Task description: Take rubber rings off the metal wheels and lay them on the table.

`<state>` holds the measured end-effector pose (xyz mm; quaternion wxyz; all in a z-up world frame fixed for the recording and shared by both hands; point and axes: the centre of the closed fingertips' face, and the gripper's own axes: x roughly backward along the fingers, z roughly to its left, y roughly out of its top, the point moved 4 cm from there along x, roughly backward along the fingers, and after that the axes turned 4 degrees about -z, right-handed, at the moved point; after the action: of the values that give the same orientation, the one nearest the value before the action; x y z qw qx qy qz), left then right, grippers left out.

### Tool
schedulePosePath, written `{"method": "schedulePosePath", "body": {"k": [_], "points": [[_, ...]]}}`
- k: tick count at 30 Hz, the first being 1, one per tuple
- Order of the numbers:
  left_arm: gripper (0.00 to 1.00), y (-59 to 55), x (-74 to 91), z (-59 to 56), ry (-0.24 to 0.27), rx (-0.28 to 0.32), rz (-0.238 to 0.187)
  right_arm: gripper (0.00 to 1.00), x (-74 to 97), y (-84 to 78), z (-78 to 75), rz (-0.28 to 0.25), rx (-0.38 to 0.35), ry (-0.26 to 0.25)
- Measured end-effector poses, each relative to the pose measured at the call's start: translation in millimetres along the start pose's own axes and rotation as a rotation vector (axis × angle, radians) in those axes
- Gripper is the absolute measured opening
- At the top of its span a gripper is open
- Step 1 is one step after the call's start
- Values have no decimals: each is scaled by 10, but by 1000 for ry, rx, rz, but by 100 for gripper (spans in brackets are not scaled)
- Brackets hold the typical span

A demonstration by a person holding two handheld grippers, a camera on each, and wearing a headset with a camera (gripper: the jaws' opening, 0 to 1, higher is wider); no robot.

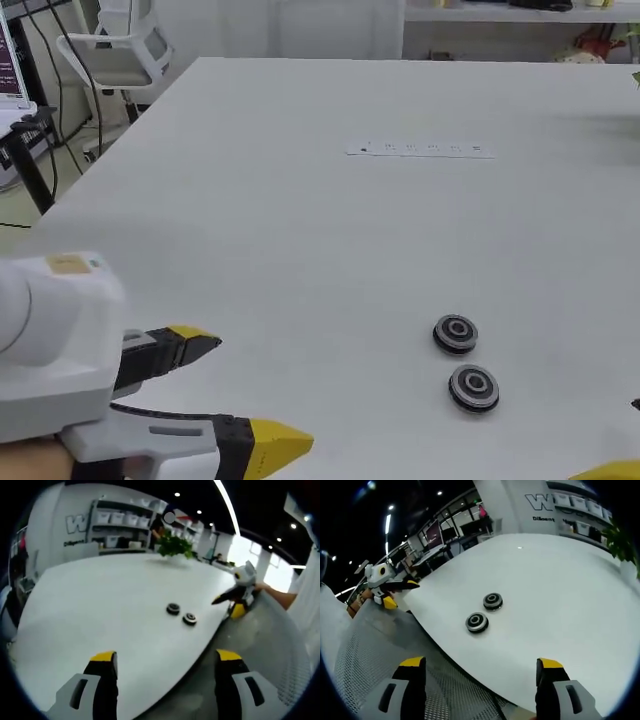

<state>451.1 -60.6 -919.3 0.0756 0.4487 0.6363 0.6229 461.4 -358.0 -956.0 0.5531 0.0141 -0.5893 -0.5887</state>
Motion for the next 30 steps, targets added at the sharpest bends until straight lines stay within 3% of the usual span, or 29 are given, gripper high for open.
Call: {"method": "schedulePosePath", "body": {"k": [4, 7, 10, 12, 14, 17, 22, 26, 30], "points": [[81, 10, -7, -12, -5, 2, -3, 90, 14, 18, 20, -6, 5, 11], [81, 102, 8, -13, 2, -26, -56, 89, 24, 49, 46, -18, 5, 22], [83, 97, 7, -12, 2, -34, -43, 86, 30, 54, 37, -15, 19, 14], [87, 102, -5, -51, -25, -41, -21, 86, 37, 65, 26, -19, 20, 11], [90, 157, -14, -101, -56, -85, -26, 86, 48, 94, 20, -29, 24, 10], [90, 255, -45, -131, -63, -128, -27, 85, 76, 155, 40, -25, 33, 34], [90, 430, -99, -214, -117, -181, -73, 84, 99, 381, 28, -64, 72, 43], [90, 560, -140, -243, -143, -210, -82, 85, 94, 554, 28, -102, 107, 51], [90, 729, -222, -251, -171, -244, -94, 83, 85, 834, 70, -182, 106, 79]]}}
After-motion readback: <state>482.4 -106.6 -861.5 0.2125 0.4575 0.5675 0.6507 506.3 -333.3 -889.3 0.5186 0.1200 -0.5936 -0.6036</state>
